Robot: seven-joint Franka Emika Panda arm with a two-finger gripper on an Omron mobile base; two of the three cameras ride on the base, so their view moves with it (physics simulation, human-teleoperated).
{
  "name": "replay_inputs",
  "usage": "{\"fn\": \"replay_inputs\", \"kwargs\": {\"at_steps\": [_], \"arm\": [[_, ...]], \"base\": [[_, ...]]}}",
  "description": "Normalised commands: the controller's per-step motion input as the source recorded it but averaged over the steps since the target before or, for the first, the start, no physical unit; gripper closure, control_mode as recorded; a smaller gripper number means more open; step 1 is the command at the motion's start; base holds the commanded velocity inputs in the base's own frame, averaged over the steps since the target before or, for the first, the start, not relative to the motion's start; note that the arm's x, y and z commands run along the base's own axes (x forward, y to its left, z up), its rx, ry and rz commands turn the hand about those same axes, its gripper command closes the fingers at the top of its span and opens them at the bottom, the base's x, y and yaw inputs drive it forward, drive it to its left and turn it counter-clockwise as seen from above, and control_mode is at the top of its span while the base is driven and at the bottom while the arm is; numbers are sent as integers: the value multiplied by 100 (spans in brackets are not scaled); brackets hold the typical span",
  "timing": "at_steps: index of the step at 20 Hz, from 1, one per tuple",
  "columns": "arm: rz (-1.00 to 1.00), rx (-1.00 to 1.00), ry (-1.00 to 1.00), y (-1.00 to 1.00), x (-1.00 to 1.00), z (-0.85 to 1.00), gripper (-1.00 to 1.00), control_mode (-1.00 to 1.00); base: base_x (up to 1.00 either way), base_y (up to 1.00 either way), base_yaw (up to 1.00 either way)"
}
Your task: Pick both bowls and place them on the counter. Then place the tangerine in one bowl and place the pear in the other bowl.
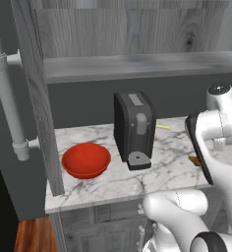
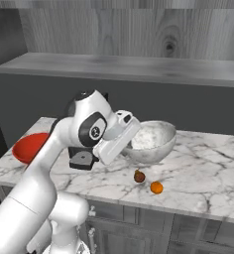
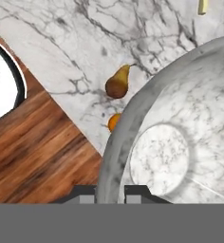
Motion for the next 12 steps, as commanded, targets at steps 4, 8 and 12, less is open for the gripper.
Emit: {"fn": "replay_inputs", "kwargs": {"at_steps": [4,8,12], "arm": [[4,5,16,9,55,-29,100,-100],[5,8,11,0,62,-16,100,-100],[6,8,8,-1,52,-25,100,-100]], "base": [[0,0,0],[0,0,0],[0,0,0]]}}
